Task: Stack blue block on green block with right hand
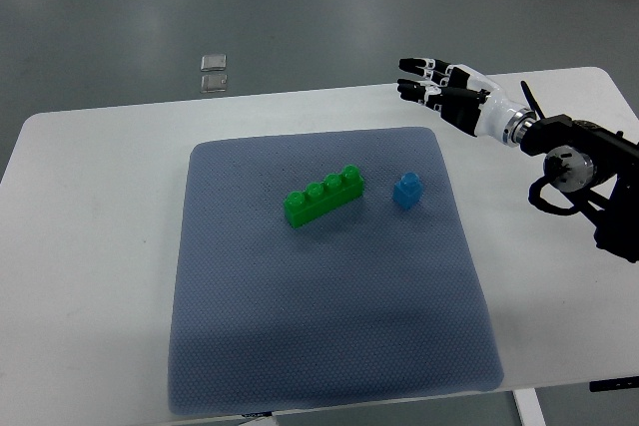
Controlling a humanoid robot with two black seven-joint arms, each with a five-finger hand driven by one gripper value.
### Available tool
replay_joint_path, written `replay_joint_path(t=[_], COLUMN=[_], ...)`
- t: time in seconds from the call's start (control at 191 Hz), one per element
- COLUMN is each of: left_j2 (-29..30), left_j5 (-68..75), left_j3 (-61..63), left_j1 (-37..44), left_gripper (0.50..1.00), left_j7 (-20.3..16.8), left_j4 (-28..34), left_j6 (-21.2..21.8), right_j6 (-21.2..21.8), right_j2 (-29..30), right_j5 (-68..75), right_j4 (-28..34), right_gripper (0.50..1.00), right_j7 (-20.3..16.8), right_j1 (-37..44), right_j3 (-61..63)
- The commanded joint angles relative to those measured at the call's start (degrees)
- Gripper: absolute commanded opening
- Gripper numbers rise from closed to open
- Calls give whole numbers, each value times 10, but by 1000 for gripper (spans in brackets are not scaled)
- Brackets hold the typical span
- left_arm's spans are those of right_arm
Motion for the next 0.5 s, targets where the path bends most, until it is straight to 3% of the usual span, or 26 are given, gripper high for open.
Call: replay_joint_path(t=[0.0,0.294,0.493], left_j2=[0,0,0], left_j5=[0,0,0], left_j3=[0,0,0], left_j1=[0,0,1], left_gripper=[1000,1000,1000], left_j7=[0,0,0], left_j4=[0,0,0], left_j6=[0,0,0], right_j6=[3,1,-5], right_j2=[-6,-31,-69], right_j5=[-4,-143,-296], right_j4=[0,7,86], right_gripper=[917,917,917], right_j7=[-1,0,4], right_j1=[3,46,61], right_j3=[-2,-2,-13])
